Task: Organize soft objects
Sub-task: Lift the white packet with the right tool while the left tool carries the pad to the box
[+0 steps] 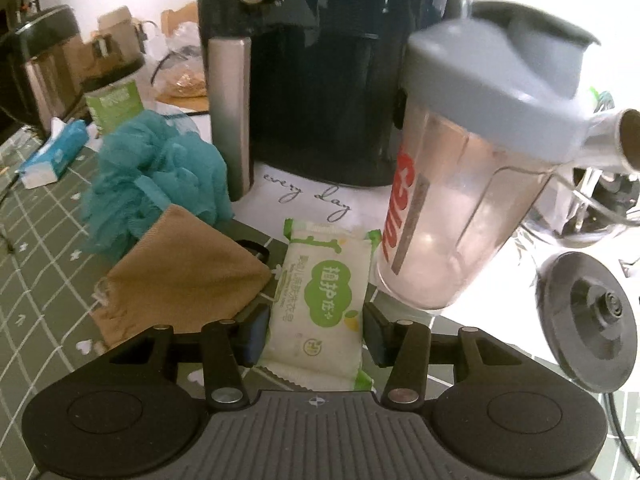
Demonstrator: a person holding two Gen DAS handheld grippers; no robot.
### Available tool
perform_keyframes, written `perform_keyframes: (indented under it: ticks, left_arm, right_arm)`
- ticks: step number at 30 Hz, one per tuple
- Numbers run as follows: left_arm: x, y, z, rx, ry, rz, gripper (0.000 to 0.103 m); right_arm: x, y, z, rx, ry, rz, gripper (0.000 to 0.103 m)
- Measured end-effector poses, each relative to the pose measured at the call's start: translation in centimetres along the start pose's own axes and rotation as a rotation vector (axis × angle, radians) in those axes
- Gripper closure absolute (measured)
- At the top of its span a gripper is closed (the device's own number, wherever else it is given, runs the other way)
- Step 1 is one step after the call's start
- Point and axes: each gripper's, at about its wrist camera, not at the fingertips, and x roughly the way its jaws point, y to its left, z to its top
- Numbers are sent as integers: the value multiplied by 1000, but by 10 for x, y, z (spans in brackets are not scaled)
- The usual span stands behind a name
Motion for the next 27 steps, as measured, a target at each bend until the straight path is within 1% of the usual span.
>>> perform_keyframes:
  ticks: [7,15,20,27]
  left_arm:
    - [-9,-11,2,22,-23,-13,37]
    - [-19,-24,1,35,-30,-15,37]
    - [-25,-29,3,19,0,17,37]
    - [-27,-26,0,-72,82,9,37]
  right_arm:
    - [-41,-7,0,7,-33,64,51]
    - [-104,-1,-1,-18,-96,132,51]
    - [-143,4,-4,-20,-117,178,51]
    - [-193,14,-19,-28,-142,230,51]
